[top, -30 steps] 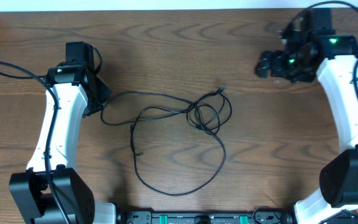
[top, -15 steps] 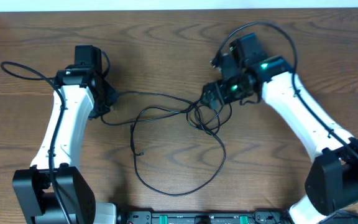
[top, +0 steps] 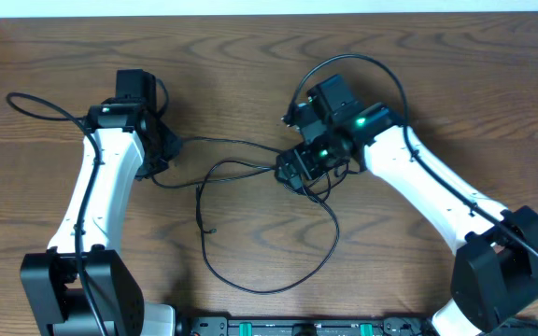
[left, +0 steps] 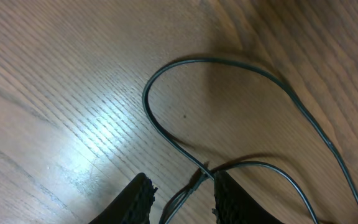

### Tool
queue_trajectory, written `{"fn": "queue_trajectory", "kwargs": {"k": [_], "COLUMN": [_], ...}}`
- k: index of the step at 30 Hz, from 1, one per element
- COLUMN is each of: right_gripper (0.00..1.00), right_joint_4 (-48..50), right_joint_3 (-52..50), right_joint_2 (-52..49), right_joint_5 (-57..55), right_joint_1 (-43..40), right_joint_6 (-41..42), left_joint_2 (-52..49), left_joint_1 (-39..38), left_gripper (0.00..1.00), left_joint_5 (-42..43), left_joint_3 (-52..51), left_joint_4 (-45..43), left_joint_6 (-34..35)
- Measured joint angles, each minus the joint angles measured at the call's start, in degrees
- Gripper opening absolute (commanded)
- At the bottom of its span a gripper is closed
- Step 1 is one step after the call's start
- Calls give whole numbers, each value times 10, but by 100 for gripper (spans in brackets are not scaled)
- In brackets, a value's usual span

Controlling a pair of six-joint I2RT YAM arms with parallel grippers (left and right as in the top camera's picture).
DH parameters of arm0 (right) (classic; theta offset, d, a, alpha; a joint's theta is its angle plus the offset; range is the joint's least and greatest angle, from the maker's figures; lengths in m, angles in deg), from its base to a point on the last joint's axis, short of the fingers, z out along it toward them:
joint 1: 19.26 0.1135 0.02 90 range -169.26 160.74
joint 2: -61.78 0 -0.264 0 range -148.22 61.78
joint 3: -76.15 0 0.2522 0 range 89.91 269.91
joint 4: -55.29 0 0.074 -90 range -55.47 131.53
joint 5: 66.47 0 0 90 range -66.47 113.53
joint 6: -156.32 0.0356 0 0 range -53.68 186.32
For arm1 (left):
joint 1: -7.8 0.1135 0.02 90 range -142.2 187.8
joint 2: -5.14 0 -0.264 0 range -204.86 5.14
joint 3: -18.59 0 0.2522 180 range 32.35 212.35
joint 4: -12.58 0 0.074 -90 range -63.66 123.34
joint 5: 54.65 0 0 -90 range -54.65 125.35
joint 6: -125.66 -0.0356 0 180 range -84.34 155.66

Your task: Untangle cables

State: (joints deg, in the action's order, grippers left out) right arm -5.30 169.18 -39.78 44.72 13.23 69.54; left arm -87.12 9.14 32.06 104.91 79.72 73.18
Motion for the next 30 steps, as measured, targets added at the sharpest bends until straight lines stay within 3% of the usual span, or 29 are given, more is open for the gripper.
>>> {"fn": "queue_trajectory", "kwargs": {"k": [4,8,16,21,24,27,30], "right_gripper": [96,96,99,99,86,81,59], "right_joint_4": [6,13,-52,-104,-85,-30,35], "right_joint_3": [-13,-17,-18,-19,-20,-26,-49], "right_joint_2": [0,0,0,0,0,0,0], "right_joint_5": [-21,-25,88,-6,-66,-114,-150], "right_joint_1": [10,3,2,2,2,2,2], "right_joint_6": [25,114,195,256,303,339,377], "left_joint_2": [0,0,0,0,-3,-12,-13], "left_joint_1": [-8,-8,-8,-8,-8,-8,-8], "left_gripper": [34,34,34,34,34,34,34], "left_joint_5": [0,0,0,0,0,0,0], "left_joint_3": [0,0,0,0,0,0,0], "left_joint_4": [0,0,0,0,0,0,-1], "left_joint_6": [0,0,0,0,0,0,0]}}
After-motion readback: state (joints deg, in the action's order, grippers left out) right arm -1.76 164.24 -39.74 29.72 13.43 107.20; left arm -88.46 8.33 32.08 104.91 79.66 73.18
